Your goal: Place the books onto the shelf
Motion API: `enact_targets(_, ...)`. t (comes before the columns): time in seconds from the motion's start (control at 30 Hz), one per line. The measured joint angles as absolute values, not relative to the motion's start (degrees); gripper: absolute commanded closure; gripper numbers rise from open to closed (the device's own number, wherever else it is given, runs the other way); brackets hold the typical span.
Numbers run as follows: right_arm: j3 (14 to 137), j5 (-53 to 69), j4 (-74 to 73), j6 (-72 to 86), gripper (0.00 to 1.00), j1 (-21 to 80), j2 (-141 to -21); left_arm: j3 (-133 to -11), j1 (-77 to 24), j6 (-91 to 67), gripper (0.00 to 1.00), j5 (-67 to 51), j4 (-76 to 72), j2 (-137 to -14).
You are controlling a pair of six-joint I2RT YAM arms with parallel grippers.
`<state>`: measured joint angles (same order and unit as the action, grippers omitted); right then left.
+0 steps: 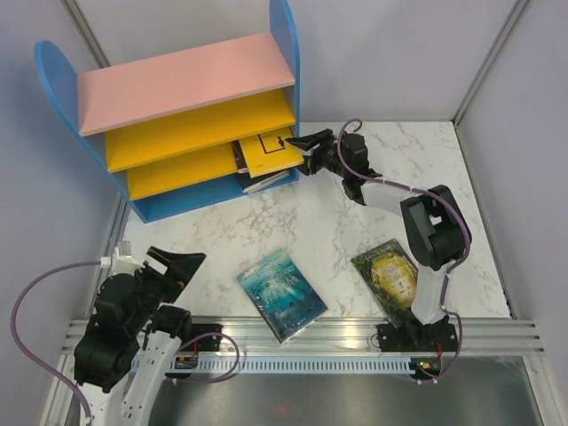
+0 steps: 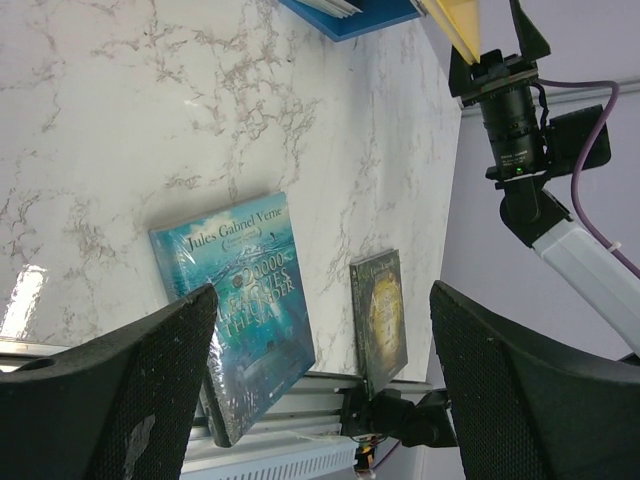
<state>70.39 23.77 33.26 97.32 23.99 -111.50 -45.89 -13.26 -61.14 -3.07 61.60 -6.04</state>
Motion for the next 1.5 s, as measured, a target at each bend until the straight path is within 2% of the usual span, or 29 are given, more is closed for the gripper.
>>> enact_targets(0.57, 62.1, 27.9, 31.2, 96.8, 0.4, 24.0, -107.6, -43.6, -13.3, -61.2, 0.13, -3.3, 61.5, -6.7)
enact_targets(0.77, 62.1, 28.6, 30.8, 96.1, 0.47, 24.0, -105.9, -43.3, -13.3, -61.2, 0.14, -3.6, 61.2, -7.2)
enact_targets(0.87, 62.1, 28.7, 30.8, 95.7, 0.53, 24.0, -105.7, -42.9, -13.3, -61.2, 0.14, -3.6, 61.2, -7.3)
enact_targets(0.97, 62.1, 28.7, 30.8, 95.5, 0.69, 24.0, -105.7, -42.7, -13.3, -61.2, 0.14, -3.6, 61.2, -7.4)
enact_targets(1.0, 62.1, 28.7, 30.8, 95.4, 0.8, 24.0, -105.7, -42.7, -13.3, -61.2, 0.14, -3.6, 61.2, -7.4)
enact_targets(1.1, 62.2, 28.7, 32.1, 94.7, 0.95, 24.0, -105.9, -42.7, -13.3, -61.2, 0.14, -3.6, 61.2, -7.4)
enact_targets(1.2, 63.5, 28.6, 32.6, 94.6, 1.0, 24.0, -106.1, -42.7, -13.3, -61.2, 0.14, -3.6, 61.2, -7.4)
enact_targets(1.5, 70.8, 28.2, 31.4, 94.7, 1.0, 24.0, -111.4, -41.8, -13.3, -61.2, 0.14, -3.6, 61.2, -7.4)
